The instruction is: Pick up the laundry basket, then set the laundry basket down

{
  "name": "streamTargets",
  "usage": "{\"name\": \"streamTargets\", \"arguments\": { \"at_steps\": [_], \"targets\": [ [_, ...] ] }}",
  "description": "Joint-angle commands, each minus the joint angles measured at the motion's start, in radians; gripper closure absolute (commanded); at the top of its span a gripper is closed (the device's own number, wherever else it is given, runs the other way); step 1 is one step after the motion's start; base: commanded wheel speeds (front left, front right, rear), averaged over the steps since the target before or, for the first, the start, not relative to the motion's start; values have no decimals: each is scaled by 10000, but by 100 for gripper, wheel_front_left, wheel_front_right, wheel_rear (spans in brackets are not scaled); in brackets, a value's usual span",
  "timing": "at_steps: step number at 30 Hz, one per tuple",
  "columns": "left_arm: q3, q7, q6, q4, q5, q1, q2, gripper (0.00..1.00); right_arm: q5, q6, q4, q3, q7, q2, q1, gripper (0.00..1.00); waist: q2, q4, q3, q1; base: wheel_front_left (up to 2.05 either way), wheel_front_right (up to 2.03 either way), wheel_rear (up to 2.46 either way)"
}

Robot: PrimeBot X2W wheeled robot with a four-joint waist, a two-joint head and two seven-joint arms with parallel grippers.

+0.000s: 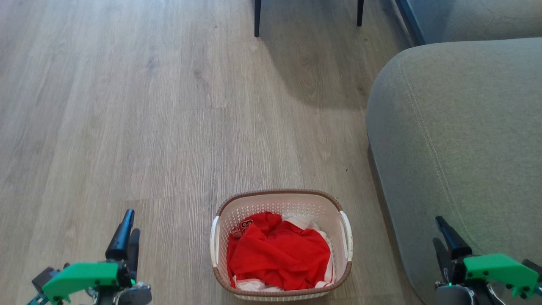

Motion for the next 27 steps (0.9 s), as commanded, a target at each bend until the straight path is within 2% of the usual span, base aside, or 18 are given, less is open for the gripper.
{"name": "streamTargets", "arguments": {
  "at_steps": [1,27],
  "targets": [
    [48,-114,15,-457,258,-470,66,0,-261,-2,-365,49,-150,-36,-408,0,0,3,-3,0,0,0,0],
    [-548,-854,576,-1575,4384,-458,79,0,-3837,-5,-1248,581,-882,-67,-463,0,0,14,-2,0,0,0,0]
  ]
}}
